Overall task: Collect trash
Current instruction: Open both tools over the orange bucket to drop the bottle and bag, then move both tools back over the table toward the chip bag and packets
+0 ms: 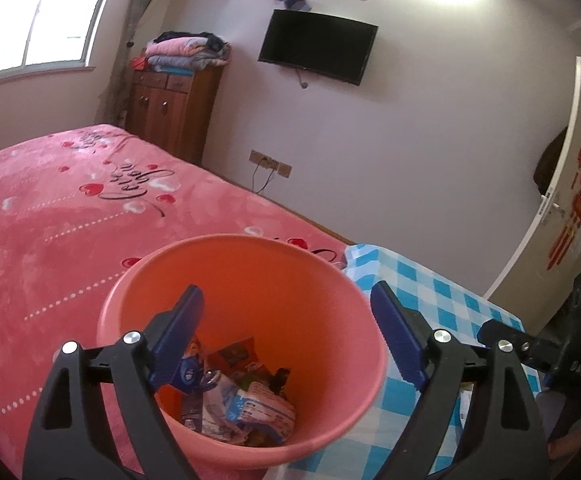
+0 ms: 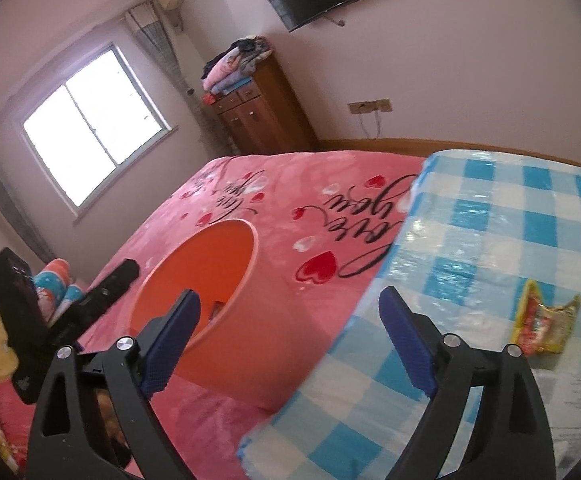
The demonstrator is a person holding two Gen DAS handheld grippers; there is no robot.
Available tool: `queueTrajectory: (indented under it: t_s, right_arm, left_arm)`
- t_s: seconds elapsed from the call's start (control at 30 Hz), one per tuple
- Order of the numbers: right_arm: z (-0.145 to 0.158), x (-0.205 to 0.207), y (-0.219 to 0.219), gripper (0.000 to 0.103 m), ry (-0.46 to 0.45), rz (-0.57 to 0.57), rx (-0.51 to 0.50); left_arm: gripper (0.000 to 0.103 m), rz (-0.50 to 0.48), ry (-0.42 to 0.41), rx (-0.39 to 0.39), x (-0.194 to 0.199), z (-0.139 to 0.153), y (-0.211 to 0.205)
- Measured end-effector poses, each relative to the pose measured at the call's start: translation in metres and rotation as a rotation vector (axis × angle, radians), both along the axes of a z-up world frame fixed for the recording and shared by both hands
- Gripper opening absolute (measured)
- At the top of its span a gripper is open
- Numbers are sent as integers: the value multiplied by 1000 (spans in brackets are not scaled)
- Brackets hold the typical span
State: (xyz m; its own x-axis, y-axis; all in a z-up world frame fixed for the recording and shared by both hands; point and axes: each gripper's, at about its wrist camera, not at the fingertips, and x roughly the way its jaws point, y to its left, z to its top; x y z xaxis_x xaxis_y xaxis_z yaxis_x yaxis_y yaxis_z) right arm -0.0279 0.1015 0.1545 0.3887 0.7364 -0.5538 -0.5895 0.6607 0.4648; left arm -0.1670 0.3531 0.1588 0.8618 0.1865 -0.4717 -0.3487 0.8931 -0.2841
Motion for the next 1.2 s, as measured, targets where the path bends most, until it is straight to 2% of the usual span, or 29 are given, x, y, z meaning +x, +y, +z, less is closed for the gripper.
queueTrajectory:
  t_s: [0.43,0.53,1.2]
  right_arm:
    - [-9,-10,-56,90,-58,-124,-55]
    - [-12,-11,-67,94,-71,-150,-74]
    - [-38,-15,-140,94,-111,-302,-154]
  left_arm:
    - [86,-97,16,37,9,3,-46]
    - [87,-124,30,42,14,0,-58]
    - [87,-294,123,78,49,-28,-142]
